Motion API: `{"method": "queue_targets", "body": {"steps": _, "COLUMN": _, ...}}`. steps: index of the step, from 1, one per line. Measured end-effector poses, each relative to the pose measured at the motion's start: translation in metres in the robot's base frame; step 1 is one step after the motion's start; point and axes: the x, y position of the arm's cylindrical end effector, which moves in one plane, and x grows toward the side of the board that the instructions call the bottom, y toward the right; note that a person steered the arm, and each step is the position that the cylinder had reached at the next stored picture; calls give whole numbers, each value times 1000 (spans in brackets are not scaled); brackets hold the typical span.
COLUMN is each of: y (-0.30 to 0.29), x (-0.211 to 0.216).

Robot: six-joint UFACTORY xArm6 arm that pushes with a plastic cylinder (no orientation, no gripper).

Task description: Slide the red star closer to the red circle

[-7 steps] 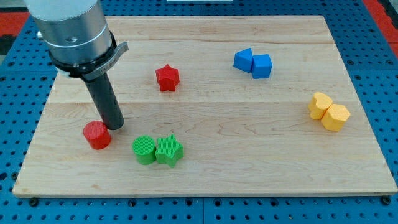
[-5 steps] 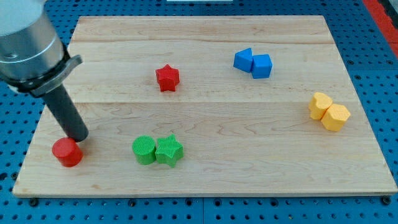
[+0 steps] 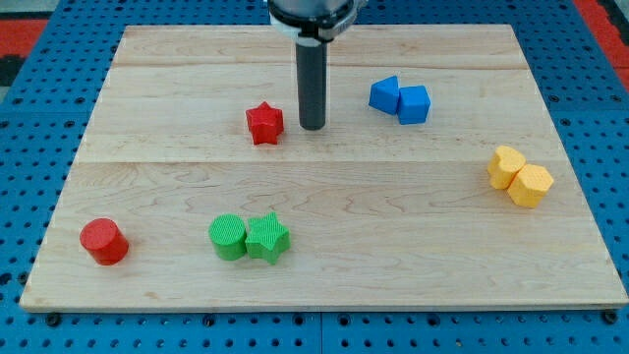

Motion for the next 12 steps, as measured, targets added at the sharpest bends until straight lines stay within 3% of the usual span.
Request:
{"method": "queue_targets", "body": {"steps": 1, "y": 0, "x": 0}}
{"method": "queue_targets", "body": {"steps": 3, "y": -104, "x": 11}}
{"method": "queue_targets", "body": {"steps": 5, "y": -163, "x": 44}}
{"method": "queue_targets", "body": {"steps": 6, "y": -174, "x": 67}}
{"method": "queue_targets", "body": {"steps": 7, "y": -184, "x": 64}}
{"method": "queue_targets", "body": {"steps": 10, "y": -138, "x": 70}}
{"method": "queue_targets", "body": {"steps": 12, "y": -135, "x": 108}}
